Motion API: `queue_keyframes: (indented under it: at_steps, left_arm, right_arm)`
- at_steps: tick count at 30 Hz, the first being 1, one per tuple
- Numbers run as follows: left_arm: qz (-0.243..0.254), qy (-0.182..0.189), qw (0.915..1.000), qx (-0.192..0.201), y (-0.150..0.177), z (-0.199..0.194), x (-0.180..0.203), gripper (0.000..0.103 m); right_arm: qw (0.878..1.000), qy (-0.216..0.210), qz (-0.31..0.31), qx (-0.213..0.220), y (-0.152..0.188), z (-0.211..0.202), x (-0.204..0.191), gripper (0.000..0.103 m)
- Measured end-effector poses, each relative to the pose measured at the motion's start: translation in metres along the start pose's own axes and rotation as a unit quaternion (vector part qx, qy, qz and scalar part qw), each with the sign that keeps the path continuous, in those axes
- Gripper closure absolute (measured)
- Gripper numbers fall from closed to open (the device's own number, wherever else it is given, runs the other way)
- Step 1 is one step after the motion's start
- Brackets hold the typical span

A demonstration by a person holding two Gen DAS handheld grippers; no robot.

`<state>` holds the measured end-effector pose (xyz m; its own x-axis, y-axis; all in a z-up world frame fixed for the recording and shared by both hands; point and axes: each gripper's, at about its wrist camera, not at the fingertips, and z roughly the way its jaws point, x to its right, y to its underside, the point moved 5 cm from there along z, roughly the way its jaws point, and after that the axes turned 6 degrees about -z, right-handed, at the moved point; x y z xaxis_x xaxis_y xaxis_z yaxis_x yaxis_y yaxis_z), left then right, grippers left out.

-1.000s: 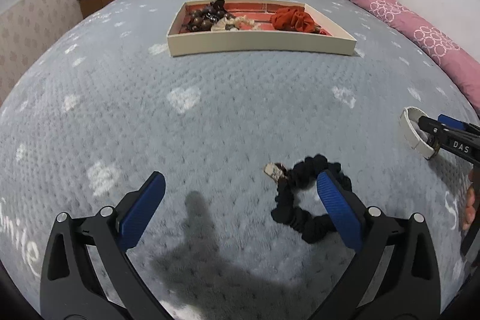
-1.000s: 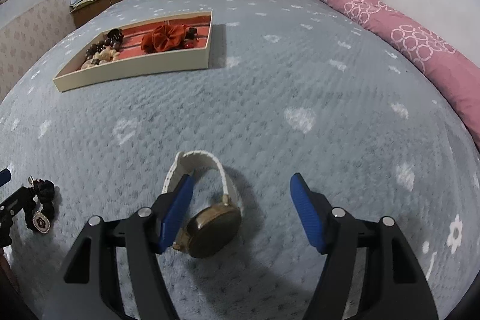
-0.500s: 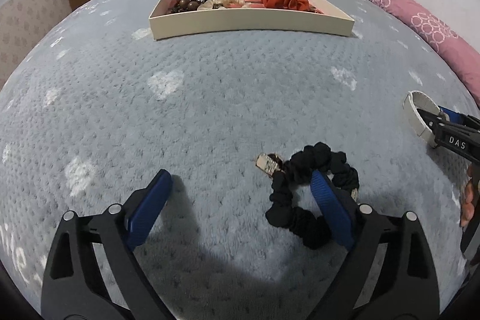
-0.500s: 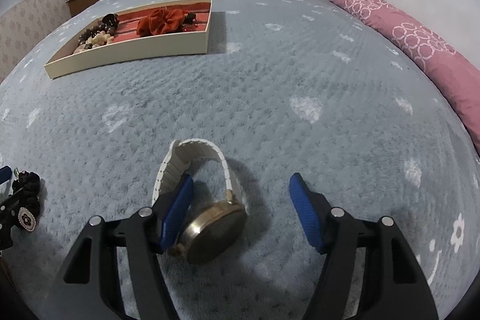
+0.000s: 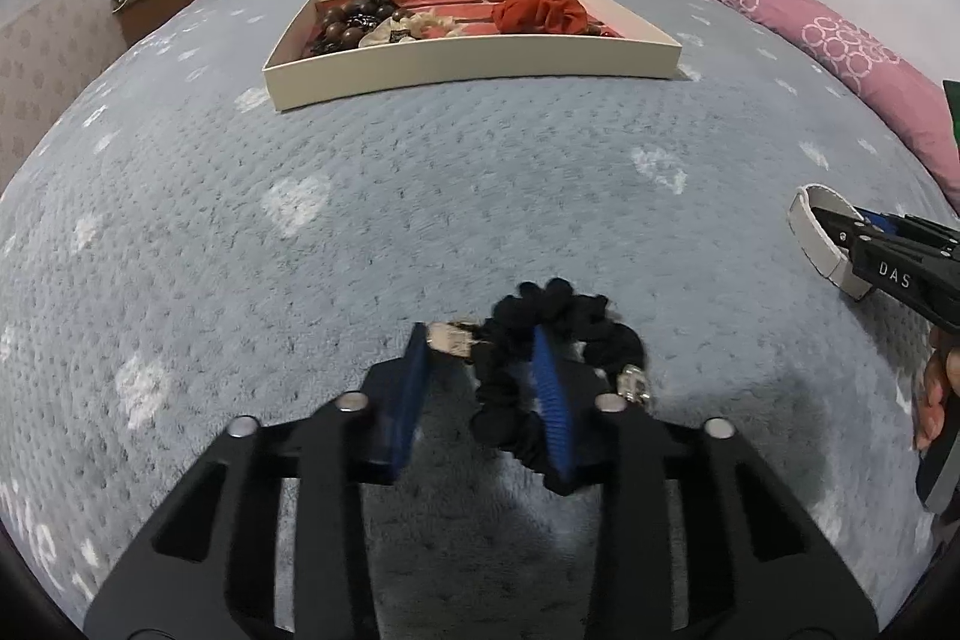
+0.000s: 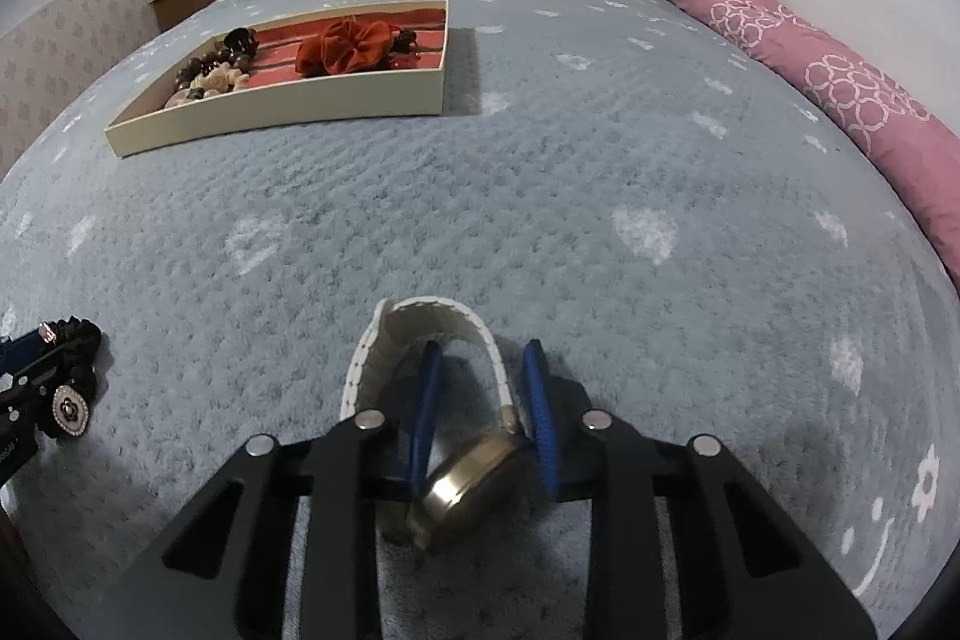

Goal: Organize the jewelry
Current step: 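Close the left tool on the black scrunchie while the right tool grips the watch, then carry the black scrunchie and watch over the tray and lower them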

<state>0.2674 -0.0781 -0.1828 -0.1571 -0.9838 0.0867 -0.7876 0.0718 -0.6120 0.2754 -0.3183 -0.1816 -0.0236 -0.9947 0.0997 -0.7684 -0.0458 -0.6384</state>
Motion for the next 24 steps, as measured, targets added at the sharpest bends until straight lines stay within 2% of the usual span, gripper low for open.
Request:
queue_keyframes:
  at_steps: [5,14,24]
  left_arm:
    - [-0.022,0.013,0.9997,0.000,-0.002,-0.001,-0.006,0.080]
    - [-0.031,0.027,0.9991,0.011,-0.012,-0.006,-0.010,0.083]
    - [-0.033,0.024,0.9980,0.049,-0.070,-0.015,-0.027,0.083]
  right_arm:
    - [1.000,-0.001,-0.003,0.008,-0.001,-0.003,-0.001,0.083]
    - [0.999,-0.010,-0.007,0.036,-0.008,-0.019,-0.001,0.089]
    - [0.997,-0.029,-0.005,0.065,-0.050,-0.025,-0.011,0.089]
